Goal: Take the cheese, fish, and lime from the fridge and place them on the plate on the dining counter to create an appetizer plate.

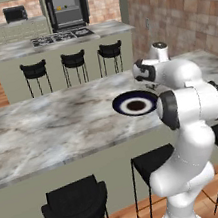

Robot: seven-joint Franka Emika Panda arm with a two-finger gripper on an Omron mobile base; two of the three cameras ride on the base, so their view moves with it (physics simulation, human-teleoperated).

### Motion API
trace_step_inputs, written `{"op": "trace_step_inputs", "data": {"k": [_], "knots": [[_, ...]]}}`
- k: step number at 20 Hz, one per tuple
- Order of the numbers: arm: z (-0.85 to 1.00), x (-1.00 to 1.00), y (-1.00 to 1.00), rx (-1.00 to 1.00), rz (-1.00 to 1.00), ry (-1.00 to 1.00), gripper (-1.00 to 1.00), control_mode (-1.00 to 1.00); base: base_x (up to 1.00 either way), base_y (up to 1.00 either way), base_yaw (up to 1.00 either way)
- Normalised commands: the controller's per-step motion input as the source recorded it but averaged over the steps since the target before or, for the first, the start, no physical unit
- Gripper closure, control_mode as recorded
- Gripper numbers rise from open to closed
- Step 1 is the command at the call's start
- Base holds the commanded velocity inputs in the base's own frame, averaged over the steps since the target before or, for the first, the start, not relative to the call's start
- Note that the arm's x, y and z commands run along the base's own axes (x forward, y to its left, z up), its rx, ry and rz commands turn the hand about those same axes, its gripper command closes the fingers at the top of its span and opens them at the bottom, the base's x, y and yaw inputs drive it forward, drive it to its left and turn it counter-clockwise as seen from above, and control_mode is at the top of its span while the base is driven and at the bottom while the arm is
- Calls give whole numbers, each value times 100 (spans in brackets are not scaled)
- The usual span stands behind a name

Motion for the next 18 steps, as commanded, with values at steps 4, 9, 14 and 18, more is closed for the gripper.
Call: {"op": "trace_step_inputs", "data": {"k": [4,9,14,18], "knots": [[-27,66,-27,0,0,0,100,-100,0,0,0],[-28,61,-13,0,1,0,100,-100,0,0,0],[-29,51,-1,0,1,0,100,-100,0,0,0],[-33,42,0,0,0,0,100,-100,0,0,0]]}}
